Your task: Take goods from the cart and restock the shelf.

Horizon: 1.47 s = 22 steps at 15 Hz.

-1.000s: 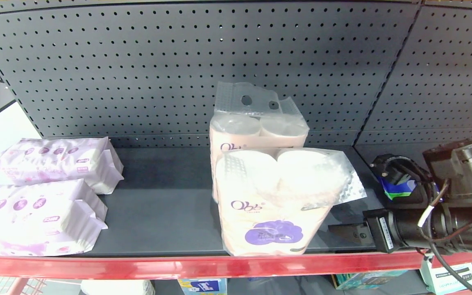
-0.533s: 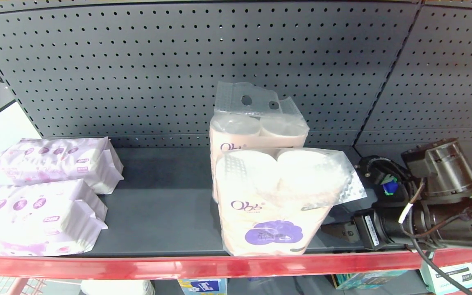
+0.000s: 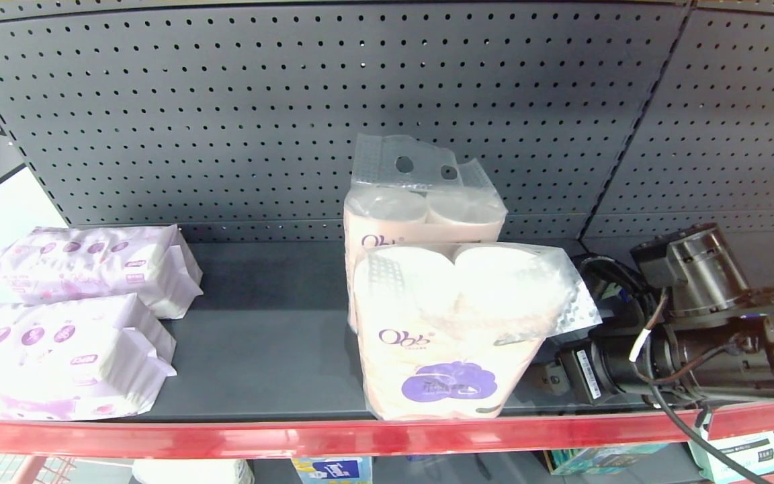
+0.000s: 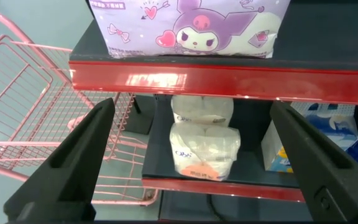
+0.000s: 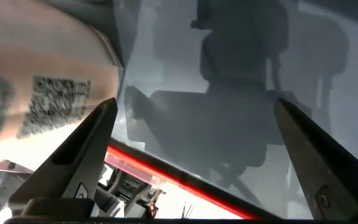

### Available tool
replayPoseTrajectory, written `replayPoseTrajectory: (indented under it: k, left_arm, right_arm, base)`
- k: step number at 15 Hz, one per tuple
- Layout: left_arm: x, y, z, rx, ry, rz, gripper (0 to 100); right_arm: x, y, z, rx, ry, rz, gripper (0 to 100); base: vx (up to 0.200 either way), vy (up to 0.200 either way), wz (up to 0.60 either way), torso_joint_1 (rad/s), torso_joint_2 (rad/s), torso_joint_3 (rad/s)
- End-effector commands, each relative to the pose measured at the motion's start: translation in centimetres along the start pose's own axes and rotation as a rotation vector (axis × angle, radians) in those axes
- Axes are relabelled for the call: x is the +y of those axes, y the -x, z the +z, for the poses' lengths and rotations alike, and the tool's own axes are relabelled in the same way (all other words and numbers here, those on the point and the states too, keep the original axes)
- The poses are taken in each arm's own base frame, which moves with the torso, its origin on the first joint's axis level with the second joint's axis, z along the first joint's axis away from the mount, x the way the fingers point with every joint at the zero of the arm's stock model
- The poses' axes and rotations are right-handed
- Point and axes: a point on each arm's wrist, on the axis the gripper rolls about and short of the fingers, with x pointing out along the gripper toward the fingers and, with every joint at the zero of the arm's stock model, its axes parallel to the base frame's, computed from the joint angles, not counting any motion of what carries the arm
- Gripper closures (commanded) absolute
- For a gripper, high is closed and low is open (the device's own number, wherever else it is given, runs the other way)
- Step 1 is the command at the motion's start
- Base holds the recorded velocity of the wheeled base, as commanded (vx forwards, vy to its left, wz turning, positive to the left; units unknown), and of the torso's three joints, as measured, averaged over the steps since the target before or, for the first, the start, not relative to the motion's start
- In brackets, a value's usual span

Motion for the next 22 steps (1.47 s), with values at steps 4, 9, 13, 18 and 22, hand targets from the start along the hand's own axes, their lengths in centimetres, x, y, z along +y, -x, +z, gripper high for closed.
replayPoseTrajectory:
  k: [4, 9, 13, 18, 22]
  left_arm:
    - [0.00, -0.01, 0.01, 0.001, 0.000, 0.000, 0]
    - [0.00, -0.01, 0.01, 0.001, 0.000, 0.000, 0]
    - [0.00, -0.01, 0.00, 0.002, 0.000, 0.000, 0]
    - [0.00, -0.01, 0.00, 0.002, -0.002, 0.000, 0]
    - [0.00, -0.01, 0.00, 0.002, 0.000, 0.000, 0]
  right_arm:
    - [0.65, -0.41, 0.24, 0.005, 0.007, 0.017, 0]
    - [0.93, -0.67, 0.34, 0.009, 0.015, 0.024, 0]
    - [0.95, -0.71, 0.49, 0.006, 0.015, 0.024, 0]
    - [0.99, -0.80, 0.47, 0.009, 0.016, 0.025, 0]
    - [1.18, -0.84, 0.43, 0.011, 0.022, 0.030, 0]
  base:
    - [0.000, 0.000, 0.00, 0.000, 0.00, 0.000]
    - [0.000, 0.000, 0.00, 0.000, 0.00, 0.000]
    - [0.000, 0.000, 0.00, 0.000, 0.00, 0.000]
    - [0.000, 0.000, 0.00, 0.000, 0.00, 0.000]
    - [0.000, 0.000, 0.00, 0.000, 0.00, 0.000]
